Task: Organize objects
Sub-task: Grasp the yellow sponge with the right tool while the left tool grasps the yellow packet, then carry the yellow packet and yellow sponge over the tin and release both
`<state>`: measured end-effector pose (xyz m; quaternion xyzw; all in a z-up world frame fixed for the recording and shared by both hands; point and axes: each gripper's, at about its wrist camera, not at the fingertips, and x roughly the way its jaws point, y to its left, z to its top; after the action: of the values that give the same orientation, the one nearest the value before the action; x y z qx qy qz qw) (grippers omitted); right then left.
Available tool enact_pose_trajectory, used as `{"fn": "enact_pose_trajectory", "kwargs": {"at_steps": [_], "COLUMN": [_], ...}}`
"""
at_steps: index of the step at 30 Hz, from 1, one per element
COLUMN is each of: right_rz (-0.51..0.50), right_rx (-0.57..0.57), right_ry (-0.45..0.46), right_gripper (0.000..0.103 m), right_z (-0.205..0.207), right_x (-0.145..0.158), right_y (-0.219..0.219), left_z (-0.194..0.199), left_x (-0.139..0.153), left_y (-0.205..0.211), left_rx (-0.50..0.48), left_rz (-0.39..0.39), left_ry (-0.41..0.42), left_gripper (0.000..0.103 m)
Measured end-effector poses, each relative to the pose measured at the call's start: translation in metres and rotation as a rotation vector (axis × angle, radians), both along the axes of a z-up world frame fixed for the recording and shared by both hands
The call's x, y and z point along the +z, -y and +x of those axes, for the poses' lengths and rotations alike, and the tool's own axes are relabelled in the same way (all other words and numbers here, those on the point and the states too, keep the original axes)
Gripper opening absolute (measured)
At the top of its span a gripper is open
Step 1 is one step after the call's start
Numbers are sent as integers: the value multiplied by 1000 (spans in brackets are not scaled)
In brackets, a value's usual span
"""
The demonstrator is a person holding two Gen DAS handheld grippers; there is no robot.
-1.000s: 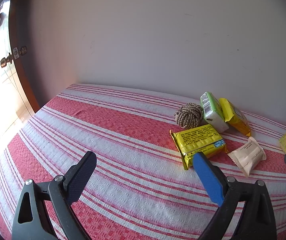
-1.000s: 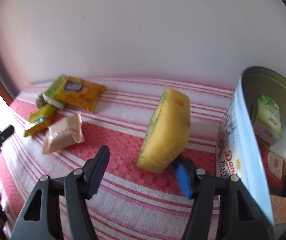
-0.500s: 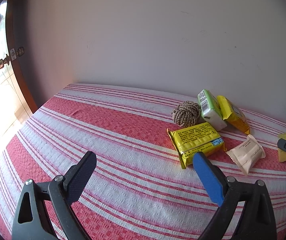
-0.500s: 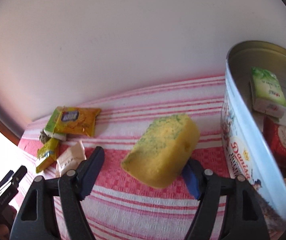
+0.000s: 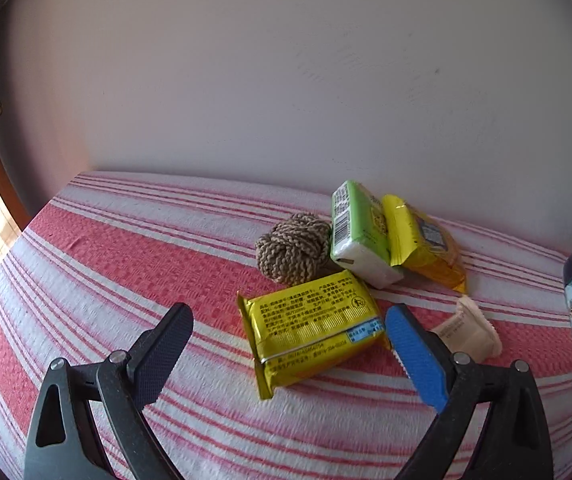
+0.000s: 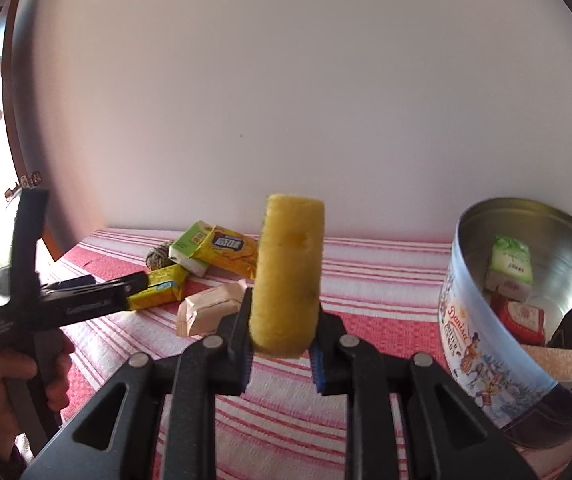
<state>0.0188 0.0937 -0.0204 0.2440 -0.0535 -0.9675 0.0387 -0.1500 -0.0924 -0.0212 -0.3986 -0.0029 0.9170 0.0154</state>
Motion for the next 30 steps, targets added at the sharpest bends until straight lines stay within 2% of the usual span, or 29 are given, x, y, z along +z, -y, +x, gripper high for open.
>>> {"fn": "enact_pose_trajectory", "kwargs": {"at_steps": [3,4,5,6,7,12,16,20,24,26,30], "right_rz": [21,14,4,-7,-18,-60,-41,59,91,117,151], "right_rx": [6,13,19,22,22,7,-14,-78,-107,-110,-124], "right_ry": [-32,-28,-18,-7,3,25,-19,-117,-148,-147,-172], "right_gripper": [23,23,23,23,23,23,23,23,23,23,23], "right_z": [2,0,-3,-7,-10,-20,-12,-4,9,12,32], "right_x": [4,4,4,4,4,6,17,29,29,29,30], "right_y": [-4,-4,-6,-8,-10,-21,-26,-21,-14,-9,3], "left_z": [-25,-26,-27,-27,-26,-14,15,52,86,98,102], "left_x": [-21,-19,-19,-18,-18,-15,-6,5,19,29,27], "left_y": [-7,-10,-12,-11,-10,5,13,4,-26,-32,-36], "left_rx": [45,53,47,43,43,22,67,91,55,30,-18], "left_rz": [0,-21,-21,-13,-6,84,111,103,-11,-41,-18], "left_ry": [113,93,88,83,77,57,-21,-106,-241,-299,-280], "left_gripper": [97,93,83,77,75,73,73,73,73,73,73]}}
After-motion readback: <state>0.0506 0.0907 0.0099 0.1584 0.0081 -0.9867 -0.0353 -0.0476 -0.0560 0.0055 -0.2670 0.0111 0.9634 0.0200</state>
